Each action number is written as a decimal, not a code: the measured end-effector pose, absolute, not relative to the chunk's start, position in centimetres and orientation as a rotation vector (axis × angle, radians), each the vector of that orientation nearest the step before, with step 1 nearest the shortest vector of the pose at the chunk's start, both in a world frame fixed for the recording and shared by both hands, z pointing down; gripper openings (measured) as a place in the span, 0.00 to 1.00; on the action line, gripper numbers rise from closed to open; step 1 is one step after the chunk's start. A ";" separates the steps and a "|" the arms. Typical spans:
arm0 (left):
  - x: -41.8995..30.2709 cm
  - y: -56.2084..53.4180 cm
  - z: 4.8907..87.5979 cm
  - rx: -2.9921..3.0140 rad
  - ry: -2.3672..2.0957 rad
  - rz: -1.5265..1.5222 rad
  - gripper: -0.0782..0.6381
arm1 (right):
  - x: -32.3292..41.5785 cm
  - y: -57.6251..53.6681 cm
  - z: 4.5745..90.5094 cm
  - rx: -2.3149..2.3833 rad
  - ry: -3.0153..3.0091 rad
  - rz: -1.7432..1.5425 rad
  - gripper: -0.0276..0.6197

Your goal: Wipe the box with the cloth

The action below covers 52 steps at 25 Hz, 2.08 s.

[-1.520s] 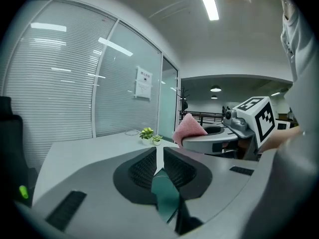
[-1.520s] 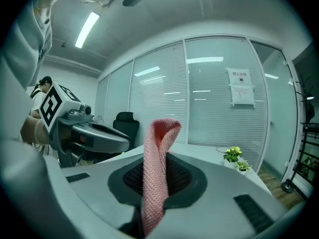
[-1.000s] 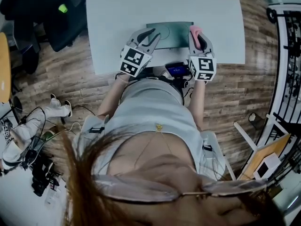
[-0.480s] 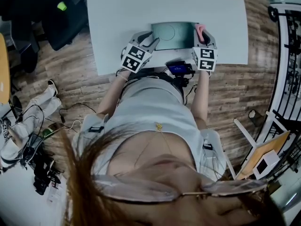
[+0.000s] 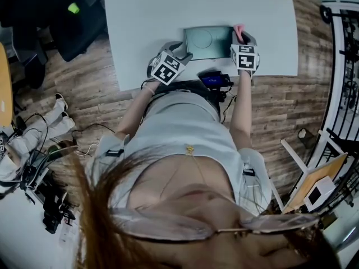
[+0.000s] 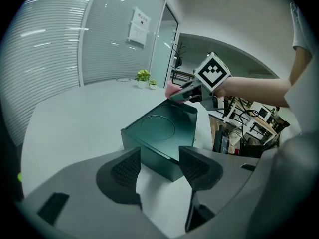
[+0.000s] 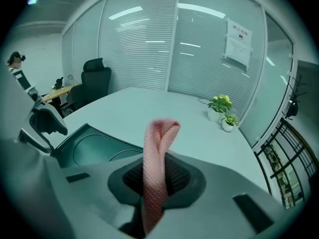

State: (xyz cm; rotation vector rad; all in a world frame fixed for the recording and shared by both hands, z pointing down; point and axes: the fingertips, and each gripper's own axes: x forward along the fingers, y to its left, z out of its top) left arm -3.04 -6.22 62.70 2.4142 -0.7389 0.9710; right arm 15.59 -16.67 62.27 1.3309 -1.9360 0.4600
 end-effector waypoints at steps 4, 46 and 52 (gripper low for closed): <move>-2.8 -6.0 62.9 2.416 -0.720 0.981 0.45 | 16.0 -16.7 62.9 1.321 -1.888 0.466 0.10; -0.6 -3.7 63.2 2.462 -0.607 1.031 0.47 | 10.1 -15.1 63.8 1.173 -1.941 0.630 0.10; -0.6 -3.6 63.2 2.463 -0.597 1.023 0.47 | 8.8 -14.7 63.5 1.164 -1.988 0.681 0.10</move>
